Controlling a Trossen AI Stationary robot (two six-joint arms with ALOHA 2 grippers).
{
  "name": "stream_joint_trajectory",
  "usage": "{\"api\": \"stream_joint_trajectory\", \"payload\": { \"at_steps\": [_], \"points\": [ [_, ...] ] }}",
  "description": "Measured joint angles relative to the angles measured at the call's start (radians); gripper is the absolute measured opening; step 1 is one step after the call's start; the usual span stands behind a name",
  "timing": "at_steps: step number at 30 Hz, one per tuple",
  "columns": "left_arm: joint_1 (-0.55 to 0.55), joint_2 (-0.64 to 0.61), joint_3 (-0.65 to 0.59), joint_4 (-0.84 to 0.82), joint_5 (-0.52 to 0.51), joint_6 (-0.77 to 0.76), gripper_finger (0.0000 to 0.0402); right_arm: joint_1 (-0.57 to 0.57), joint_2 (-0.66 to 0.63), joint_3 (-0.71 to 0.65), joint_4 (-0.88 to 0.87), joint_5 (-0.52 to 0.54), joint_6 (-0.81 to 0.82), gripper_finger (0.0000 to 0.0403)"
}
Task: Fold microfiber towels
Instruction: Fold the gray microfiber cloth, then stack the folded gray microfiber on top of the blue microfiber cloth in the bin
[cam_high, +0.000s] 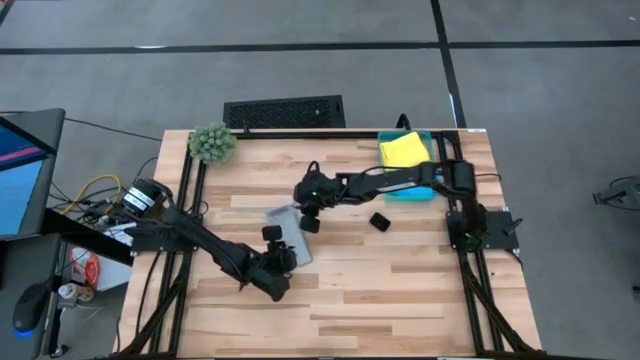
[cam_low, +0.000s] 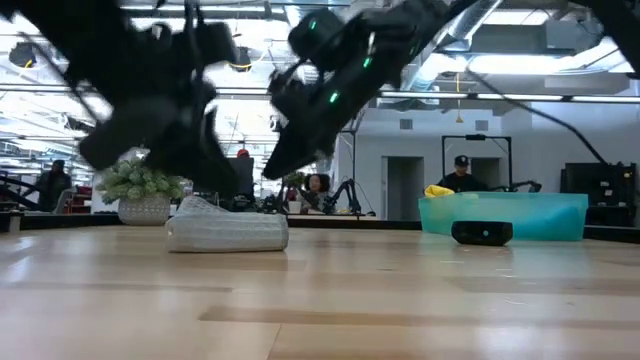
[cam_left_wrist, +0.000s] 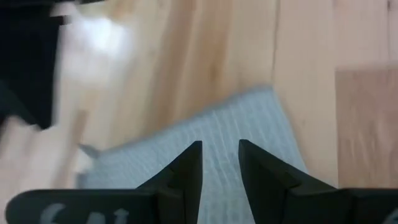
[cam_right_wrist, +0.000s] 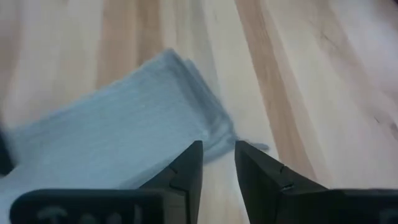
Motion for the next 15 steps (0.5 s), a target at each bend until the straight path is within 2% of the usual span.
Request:
{"api": "stream_joint_trajectory", "payload": {
  "at_steps": [2,5,10,12,15],
  "points": [
    [0.000,-0.029,0.037,-0.065,-0.021,-0.012,0.0098,0.023,-0.049,-0.016,-0.054,0.001,0.015,0.0118],
    [-0.005,-0.090,0.083,-0.194,-0.060,-0.131,0.0098,0.064,-0.116,-0.091,-0.106,0.003,0.080,0.0118],
    [-0.047,-0.228,0.094,-0.483,-0.220,-0.567,0.0098,0.159,-0.234,-0.263,-0.087,0.003,0.238,0.0118],
    [-0.046,-0.292,0.077,-0.598,-0.218,-0.711,0.0099,0.206,-0.281,-0.331,-0.059,0.004,0.295,0.0118],
    [-0.002,-0.365,0.034,-0.619,-0.175,-0.784,0.0113,0.273,-0.345,-0.409,0.023,0.037,0.385,0.0118]
  ]
}}
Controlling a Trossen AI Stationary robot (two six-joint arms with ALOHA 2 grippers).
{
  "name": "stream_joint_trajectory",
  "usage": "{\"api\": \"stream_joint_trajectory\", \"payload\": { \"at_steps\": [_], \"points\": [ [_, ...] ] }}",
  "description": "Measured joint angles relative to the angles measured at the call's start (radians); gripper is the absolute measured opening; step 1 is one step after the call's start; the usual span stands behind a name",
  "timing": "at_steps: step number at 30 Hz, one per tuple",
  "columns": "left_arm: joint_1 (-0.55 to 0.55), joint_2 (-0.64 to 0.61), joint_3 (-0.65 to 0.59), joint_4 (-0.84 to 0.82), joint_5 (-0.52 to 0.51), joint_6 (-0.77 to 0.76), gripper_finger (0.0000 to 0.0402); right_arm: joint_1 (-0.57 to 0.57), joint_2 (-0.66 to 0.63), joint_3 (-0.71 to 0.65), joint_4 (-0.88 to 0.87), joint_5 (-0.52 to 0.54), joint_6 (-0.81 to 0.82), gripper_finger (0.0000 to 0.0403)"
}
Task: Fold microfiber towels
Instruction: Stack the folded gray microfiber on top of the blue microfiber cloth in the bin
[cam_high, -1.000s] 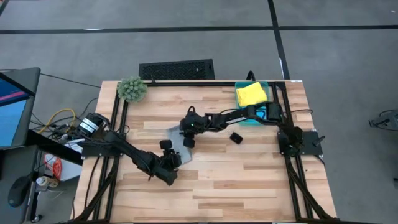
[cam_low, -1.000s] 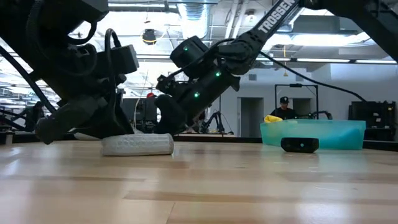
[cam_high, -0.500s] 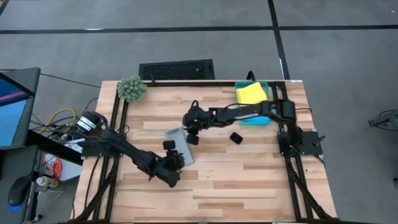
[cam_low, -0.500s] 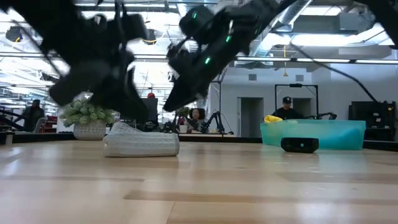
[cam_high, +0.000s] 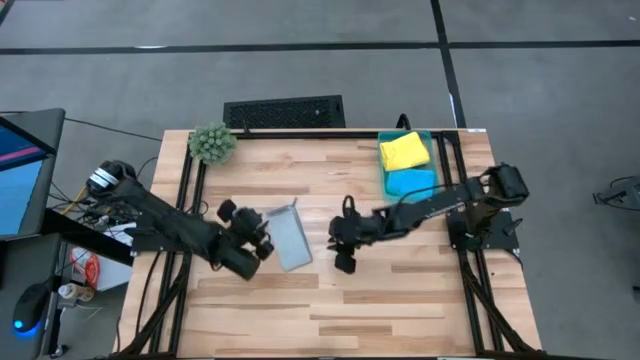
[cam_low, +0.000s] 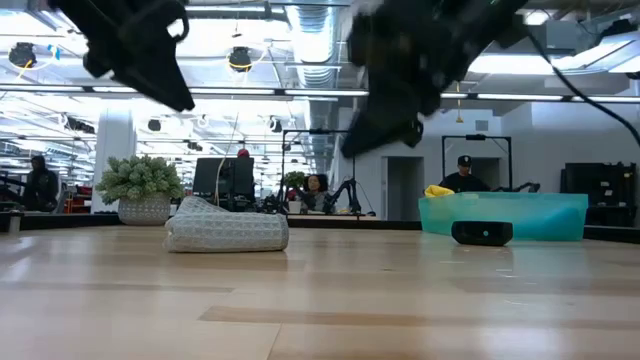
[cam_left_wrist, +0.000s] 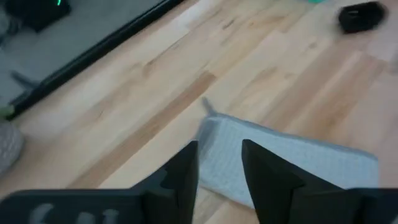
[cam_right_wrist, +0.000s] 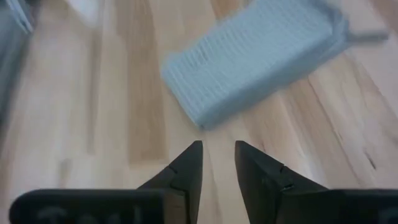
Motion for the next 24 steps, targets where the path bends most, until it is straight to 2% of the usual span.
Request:
{"api": "stream_joint_trajectory", "payload": {
  "at_steps": [5,12,18,24],
  "points": [
    [0.120,-0.049,-0.086,0.106,0.079,0.083,0.0163,0.060,-0.043,-0.030,0.082,0.072,0.062,0.0127],
    [0.270,-0.044,-0.223,0.369,0.176,0.264,0.0231,0.095,-0.036,-0.031,0.088,0.070,0.108,0.0167],
    [0.308,-0.043,-0.327,0.525,0.253,0.294,0.0243,0.127,-0.036,-0.031,0.087,0.071,0.129,0.0183],
    [0.317,-0.043,-0.463,0.788,0.212,0.363,0.0243,0.138,-0.036,-0.031,0.086,0.084,0.128,0.0182]
  ]
}}
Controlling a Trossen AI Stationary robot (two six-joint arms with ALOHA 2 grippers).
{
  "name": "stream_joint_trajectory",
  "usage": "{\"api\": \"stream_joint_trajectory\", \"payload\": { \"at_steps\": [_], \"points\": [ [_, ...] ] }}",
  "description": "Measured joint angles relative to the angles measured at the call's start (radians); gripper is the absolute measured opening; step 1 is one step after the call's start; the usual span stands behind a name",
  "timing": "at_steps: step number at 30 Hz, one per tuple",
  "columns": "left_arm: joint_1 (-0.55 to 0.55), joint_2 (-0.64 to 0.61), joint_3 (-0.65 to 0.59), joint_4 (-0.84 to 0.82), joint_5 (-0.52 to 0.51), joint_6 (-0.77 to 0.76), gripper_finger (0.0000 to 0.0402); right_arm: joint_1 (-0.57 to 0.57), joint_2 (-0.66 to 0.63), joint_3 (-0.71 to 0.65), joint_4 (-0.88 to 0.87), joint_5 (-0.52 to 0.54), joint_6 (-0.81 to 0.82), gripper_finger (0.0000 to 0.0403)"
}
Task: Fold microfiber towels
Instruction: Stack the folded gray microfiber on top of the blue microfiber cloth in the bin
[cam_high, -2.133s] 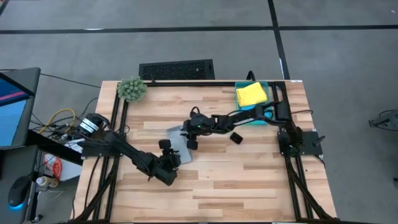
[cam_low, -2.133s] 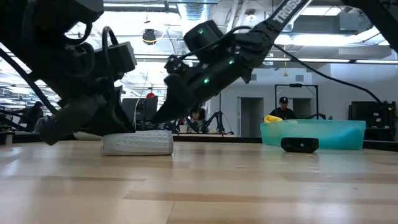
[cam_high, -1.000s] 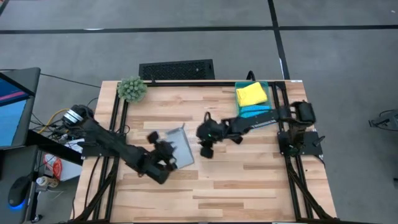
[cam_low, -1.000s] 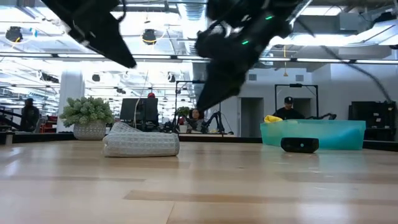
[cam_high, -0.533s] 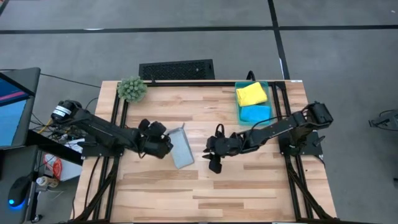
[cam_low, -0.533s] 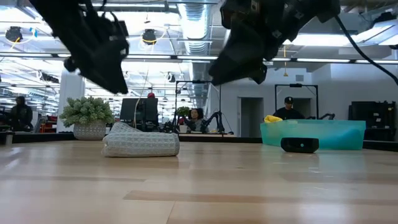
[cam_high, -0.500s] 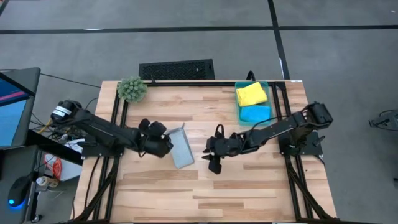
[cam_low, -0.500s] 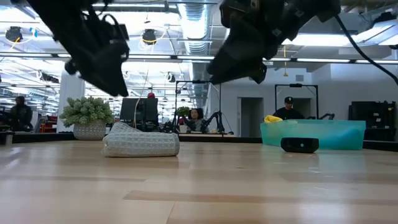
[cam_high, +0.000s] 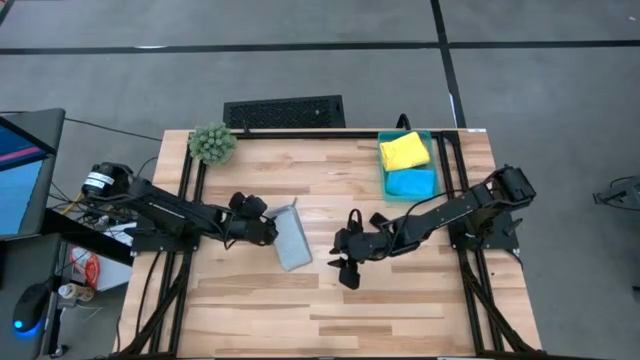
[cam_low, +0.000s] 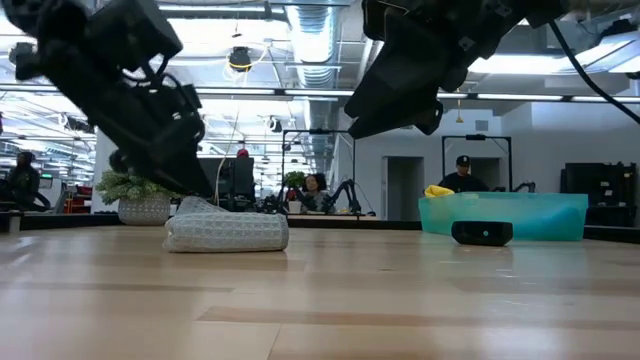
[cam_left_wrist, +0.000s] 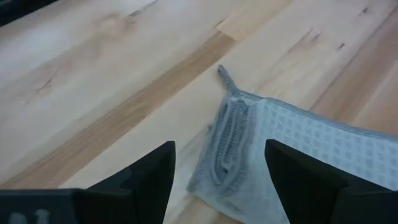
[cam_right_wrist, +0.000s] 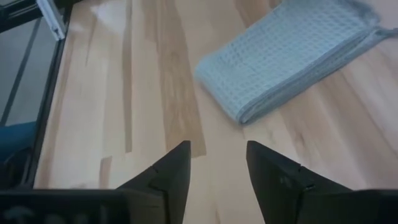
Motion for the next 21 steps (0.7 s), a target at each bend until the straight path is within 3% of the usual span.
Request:
{"api": "stream_joint_trajectory", "payload": {
  "at_steps": [11,21],
  "points": [
    [0.046,0.004,-0.132,0.246,0.068,0.052,0.0243,0.000,0.000,0.000,0.000,0.017,0.000,0.0176],
    [0.051,0.206,-0.130,0.423,0.115,0.082,0.0243,0.000,0.000,0.000,0.000,0.017,0.000,0.0175]
  ]
}}
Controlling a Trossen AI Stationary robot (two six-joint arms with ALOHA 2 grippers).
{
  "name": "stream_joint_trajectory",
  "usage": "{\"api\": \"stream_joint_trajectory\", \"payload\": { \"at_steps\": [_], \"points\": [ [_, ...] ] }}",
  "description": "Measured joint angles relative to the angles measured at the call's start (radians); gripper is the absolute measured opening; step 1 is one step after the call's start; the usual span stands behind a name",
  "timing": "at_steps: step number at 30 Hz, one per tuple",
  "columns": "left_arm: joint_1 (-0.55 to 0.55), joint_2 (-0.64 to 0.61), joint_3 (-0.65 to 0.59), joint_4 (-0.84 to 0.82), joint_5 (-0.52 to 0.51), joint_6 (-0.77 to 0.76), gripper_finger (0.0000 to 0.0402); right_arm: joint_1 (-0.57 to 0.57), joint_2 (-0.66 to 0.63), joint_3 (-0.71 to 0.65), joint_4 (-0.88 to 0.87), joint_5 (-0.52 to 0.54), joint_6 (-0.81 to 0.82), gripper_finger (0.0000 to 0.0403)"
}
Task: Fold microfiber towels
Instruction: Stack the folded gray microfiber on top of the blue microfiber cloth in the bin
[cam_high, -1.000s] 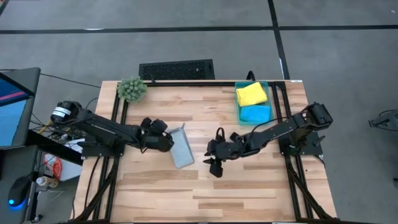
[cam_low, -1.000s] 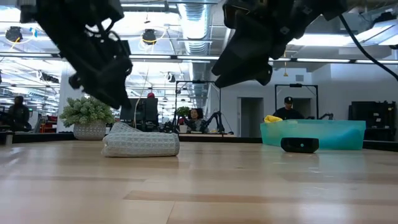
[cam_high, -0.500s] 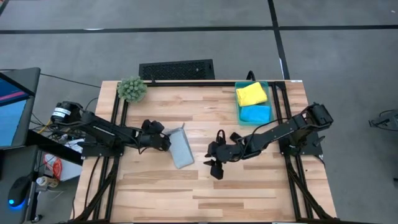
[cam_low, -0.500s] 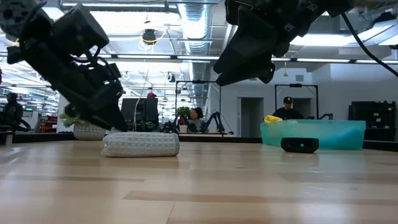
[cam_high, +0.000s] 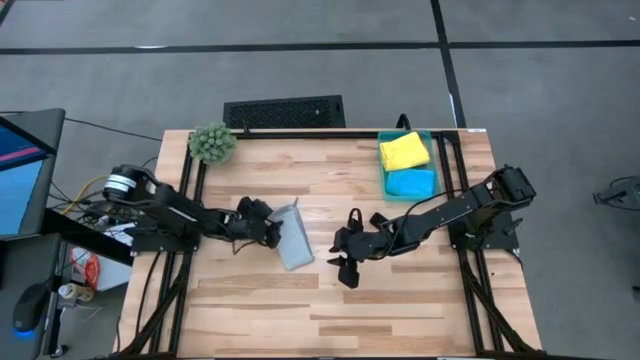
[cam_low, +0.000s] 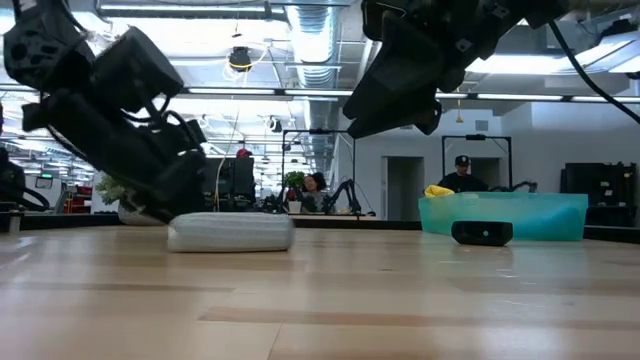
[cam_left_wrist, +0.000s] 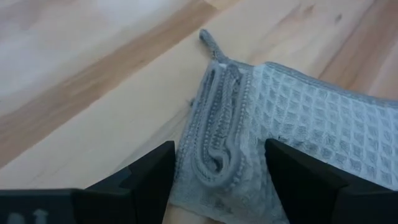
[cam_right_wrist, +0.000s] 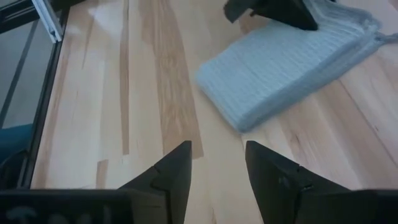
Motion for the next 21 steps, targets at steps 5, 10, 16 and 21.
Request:
{"api": "stream_joint_trajectory", "payload": {
  "at_steps": [5,10,16,21],
  "points": [
    [0.014,0.110,0.003,0.107,0.012,-0.028,0.0234,0.008,0.000,0.000,0.000,0.000,0.000,0.0175],
    [0.016,0.146,0.023,0.151,0.048,-0.019,0.0159,0.009,0.000,0.000,-0.007,0.003,0.018,0.0175],
    [0.014,0.153,0.071,0.146,0.161,-0.003,0.0021,0.010,0.001,0.000,-0.008,0.003,0.057,0.0175],
    [0.013,0.134,0.122,0.114,0.216,0.032,0.0022,0.029,0.001,0.000,-0.007,0.040,0.061,0.0175]
  ]
}}
